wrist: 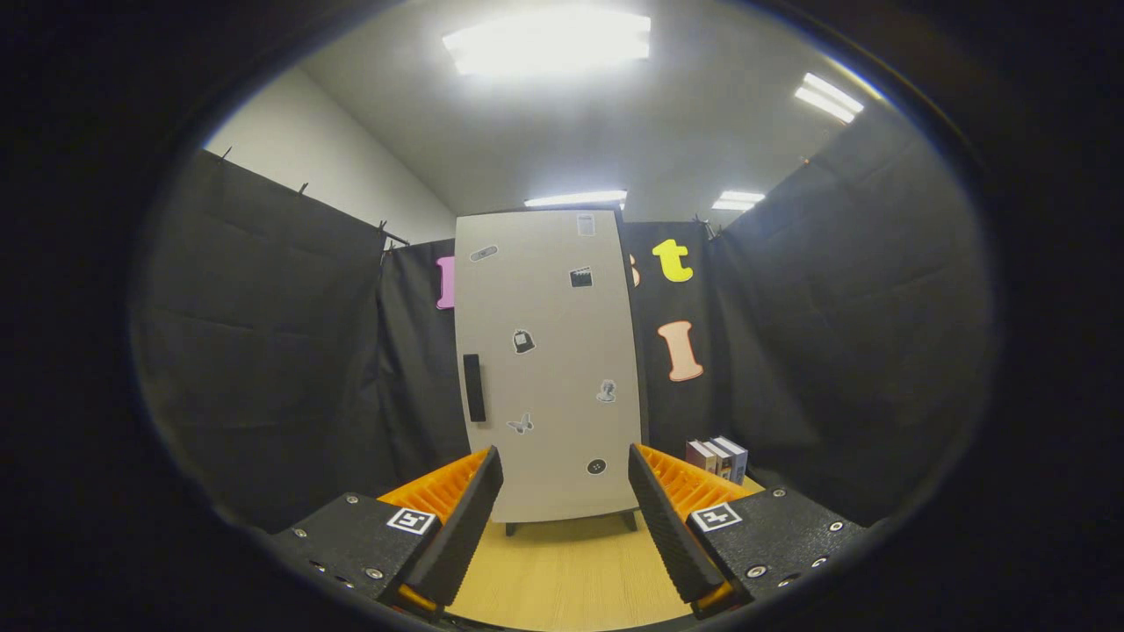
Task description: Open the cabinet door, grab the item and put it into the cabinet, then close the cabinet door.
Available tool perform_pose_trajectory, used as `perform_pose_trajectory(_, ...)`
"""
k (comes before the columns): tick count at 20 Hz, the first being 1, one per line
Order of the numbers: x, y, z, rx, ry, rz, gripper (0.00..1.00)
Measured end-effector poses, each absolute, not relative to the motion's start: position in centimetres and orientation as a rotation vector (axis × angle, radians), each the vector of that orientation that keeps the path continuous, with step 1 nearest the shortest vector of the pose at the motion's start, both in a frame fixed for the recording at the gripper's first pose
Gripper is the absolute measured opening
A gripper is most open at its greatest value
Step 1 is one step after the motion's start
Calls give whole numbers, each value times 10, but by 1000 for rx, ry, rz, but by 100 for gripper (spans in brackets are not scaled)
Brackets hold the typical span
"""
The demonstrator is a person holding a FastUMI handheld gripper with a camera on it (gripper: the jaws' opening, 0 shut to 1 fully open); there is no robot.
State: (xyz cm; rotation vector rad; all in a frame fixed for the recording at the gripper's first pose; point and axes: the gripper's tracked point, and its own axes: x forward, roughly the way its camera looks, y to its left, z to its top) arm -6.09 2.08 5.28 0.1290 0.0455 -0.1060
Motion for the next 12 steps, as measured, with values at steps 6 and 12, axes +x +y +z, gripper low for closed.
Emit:
perform_pose_trajectory(6,-58,17,59,130,31,-103,90)
perform_pose_trajectory(12,-59,15,60,132,27,-104,90)
